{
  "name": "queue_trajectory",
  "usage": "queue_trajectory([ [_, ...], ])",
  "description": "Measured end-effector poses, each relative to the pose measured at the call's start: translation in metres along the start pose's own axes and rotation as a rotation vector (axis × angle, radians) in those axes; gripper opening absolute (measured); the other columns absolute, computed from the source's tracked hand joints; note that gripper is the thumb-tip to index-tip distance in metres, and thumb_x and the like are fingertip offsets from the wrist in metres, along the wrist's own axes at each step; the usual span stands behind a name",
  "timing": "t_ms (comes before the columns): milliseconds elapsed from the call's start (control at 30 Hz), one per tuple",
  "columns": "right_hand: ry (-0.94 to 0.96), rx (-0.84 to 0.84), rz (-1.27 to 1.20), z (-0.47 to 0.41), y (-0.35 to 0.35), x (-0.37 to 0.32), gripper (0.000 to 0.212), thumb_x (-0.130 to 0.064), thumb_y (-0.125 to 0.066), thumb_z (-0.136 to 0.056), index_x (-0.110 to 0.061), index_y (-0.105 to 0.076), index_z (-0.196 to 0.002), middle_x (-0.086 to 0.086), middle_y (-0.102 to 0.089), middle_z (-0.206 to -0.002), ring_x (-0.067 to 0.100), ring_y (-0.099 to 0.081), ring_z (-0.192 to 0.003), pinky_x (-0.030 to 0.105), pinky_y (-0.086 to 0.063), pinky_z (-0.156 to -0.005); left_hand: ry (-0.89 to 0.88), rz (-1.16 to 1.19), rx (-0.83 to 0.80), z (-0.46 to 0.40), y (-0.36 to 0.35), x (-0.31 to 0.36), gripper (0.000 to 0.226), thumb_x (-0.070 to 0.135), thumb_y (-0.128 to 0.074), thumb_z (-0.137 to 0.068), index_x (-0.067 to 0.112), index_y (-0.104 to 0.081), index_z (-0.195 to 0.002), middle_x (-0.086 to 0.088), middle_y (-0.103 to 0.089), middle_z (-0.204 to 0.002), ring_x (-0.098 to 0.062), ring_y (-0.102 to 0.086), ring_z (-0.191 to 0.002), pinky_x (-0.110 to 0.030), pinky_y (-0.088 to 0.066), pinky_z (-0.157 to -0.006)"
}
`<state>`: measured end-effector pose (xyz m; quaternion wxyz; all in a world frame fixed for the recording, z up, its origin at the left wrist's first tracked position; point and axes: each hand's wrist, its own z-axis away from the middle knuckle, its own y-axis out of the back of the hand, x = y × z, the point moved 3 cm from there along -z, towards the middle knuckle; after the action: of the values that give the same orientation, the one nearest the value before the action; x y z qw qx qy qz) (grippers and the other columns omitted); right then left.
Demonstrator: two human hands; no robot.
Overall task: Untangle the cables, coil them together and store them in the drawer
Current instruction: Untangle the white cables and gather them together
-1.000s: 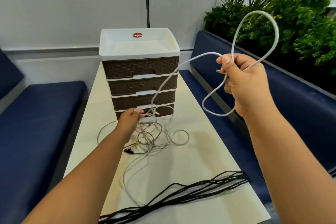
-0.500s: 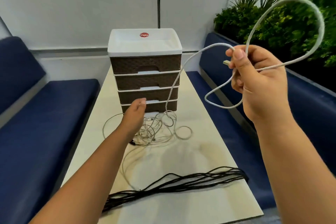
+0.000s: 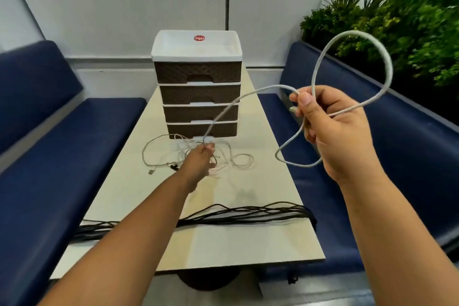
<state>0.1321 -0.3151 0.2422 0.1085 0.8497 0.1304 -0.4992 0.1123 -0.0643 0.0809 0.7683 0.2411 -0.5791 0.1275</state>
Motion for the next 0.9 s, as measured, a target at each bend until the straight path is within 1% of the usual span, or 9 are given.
queue_trajectory([
  [100,-0.082,-0.008,0.152,0.012,0.008,0.017,0.016,-0.024,-0.056,-0.098,-0.017,-0.070,-0.099,-0.002,-0.066,-0.079,-0.002,-0.052,-0.058,0.015,-0.040,-0.059,-0.205,-0.497,0.299,-0.002,0.013,0.014,0.038,0.039,-0.043,-0.102,0.015,-0.064,-0.122,-0.010,-0.062,-0.119,-0.031,-0.059,-0.104,-0.040,-0.048,-0.088],
  [167,-0.151,-0.007,0.264,0.019,0.013,0.030,0.017,-0.027,-0.057,-0.097,-0.018,-0.071,-0.099,0.003,-0.068,-0.082,0.002,-0.050,-0.060,0.023,-0.041,-0.061,-0.257,-0.514,0.503,0.005,0.025,0.024,0.030,0.040,-0.051,-0.098,0.014,-0.060,-0.110,-0.004,-0.060,-0.107,-0.023,-0.056,-0.090,-0.035,-0.042,-0.071],
  [267,-0.230,-0.001,0.341,0.028,0.019,0.043,0.018,-0.029,-0.057,-0.096,-0.017,-0.070,-0.098,0.005,-0.068,-0.082,0.011,-0.046,-0.058,0.030,-0.041,-0.057,-0.389,-0.660,0.616,0.013,0.043,0.032,0.028,0.038,-0.049,-0.101,0.013,-0.059,-0.107,-0.004,-0.060,-0.099,-0.021,-0.053,-0.082,-0.033,-0.037,-0.065],
  [333,-0.266,0.012,0.370,0.032,0.024,0.051,0.018,-0.028,-0.058,-0.096,-0.015,-0.070,-0.095,0.004,-0.067,-0.080,0.011,-0.045,-0.056,0.028,-0.040,-0.054,-0.479,-0.792,0.637,0.016,0.054,0.035,0.034,0.034,-0.043,-0.104,0.010,-0.065,-0.112,-0.007,-0.063,-0.103,-0.024,-0.055,-0.086,-0.034,-0.041,-0.066],
  [567,-0.477,-0.052,0.080,0.051,0.031,0.068,0.018,-0.020,-0.059,-0.096,-0.008,-0.071,-0.093,0.006,-0.064,-0.074,0.010,-0.035,-0.048,0.022,-0.033,-0.045,-0.475,-0.496,0.411,0.066,0.053,0.030,0.037,0.034,-0.029,-0.106,0.010,-0.055,-0.093,-0.002,-0.058,-0.083,-0.014,-0.050,-0.074,-0.025,-0.037,-0.060],
  [667,-0.479,-0.072,0.043,0.057,0.025,0.070,0.019,-0.021,-0.059,-0.096,-0.005,-0.070,-0.093,0.007,-0.064,-0.073,0.011,-0.035,-0.049,0.022,-0.033,-0.045,-0.404,-0.539,0.306,0.064,0.047,0.010,0.036,0.033,-0.038,-0.104,0.011,-0.066,-0.101,-0.006,-0.059,-0.108,-0.018,-0.052,-0.098,-0.027,-0.038,-0.079],
  [733,-0.468,-0.060,0.056,0.058,0.021,0.073,0.019,-0.021,-0.059,-0.096,-0.006,-0.070,-0.092,-0.001,-0.062,-0.064,0.011,-0.035,-0.049,0.022,-0.033,-0.044,-0.373,-0.689,0.366,0.061,0.047,0.002,0.038,0.037,-0.045,-0.102,0.009,-0.070,-0.107,-0.008,-0.056,-0.116,-0.025,-0.051,-0.109,-0.032,-0.038,-0.088],
  [800,-0.455,-0.054,0.103,0.059,0.019,0.077,0.019,-0.023,-0.060,-0.096,-0.009,-0.069,-0.089,-0.008,-0.059,-0.056,0.010,-0.036,-0.048,0.023,-0.034,-0.044,-0.377,-0.674,0.442,0.066,0.049,0.003,0.038,0.037,-0.045,-0.102,0.009,-0.070,-0.102,-0.008,-0.064,-0.103,-0.027,-0.058,-0.097,-0.032,-0.042,-0.076],
  [900,-0.452,-0.073,0.165,0.062,0.016,0.083,0.017,-0.026,-0.062,-0.095,-0.013,-0.069,-0.085,-0.001,-0.066,-0.066,0.012,-0.040,-0.051,0.028,-0.038,-0.048,-0.306,-0.345,0.325,0.072,0.048,0.005,0.037,0.035,-0.040,-0.104,0.013,-0.065,-0.087,-0.003,-0.069,-0.079,-0.026,-0.065,-0.082,-0.036,-0.050,-0.071],
])
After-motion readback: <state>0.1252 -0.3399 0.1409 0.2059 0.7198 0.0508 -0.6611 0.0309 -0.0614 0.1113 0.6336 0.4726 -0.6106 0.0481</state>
